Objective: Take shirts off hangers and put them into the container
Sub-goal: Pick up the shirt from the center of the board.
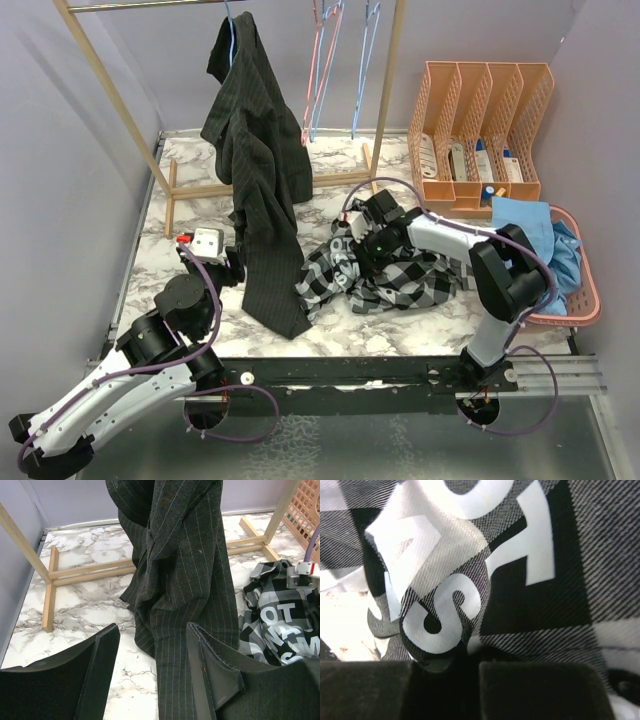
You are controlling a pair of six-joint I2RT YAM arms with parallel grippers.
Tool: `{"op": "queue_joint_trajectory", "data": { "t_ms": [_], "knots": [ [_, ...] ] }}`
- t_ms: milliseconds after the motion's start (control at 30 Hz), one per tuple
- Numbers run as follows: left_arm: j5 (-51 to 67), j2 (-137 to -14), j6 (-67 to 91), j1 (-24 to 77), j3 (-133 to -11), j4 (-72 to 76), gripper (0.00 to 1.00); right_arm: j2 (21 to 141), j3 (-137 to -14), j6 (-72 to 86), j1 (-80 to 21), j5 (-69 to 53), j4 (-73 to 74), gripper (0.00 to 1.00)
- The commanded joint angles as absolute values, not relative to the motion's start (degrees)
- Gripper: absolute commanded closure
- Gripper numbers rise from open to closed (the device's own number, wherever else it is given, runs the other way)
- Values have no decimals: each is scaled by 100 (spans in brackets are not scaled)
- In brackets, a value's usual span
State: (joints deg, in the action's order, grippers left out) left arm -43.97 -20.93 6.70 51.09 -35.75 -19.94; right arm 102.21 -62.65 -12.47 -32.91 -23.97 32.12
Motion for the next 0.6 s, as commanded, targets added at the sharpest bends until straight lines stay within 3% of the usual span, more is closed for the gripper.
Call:
{"op": "queue_joint_trajectory", "data": {
  "t_ms": [0,200,333,567],
  "knots": [
    [-4420,-2017,686,5089,-3527,-1946,41,9456,-6610,-1224,-3055,-2530,3550,99],
    [-4391,-2114,694,5089,-3520,-1950,41,8784,-8110,-1169,-1476,-3722,4591,99],
    [-4395,-2153,697,5089,-3524,-1946,41,8873,-9653,-1245,-69,-4665,5505,99],
    [-4401,-2171,694,5089,-3524,-1947,41,9456,-12341,-1117,1895,-5224,6428,99]
  ]
}}
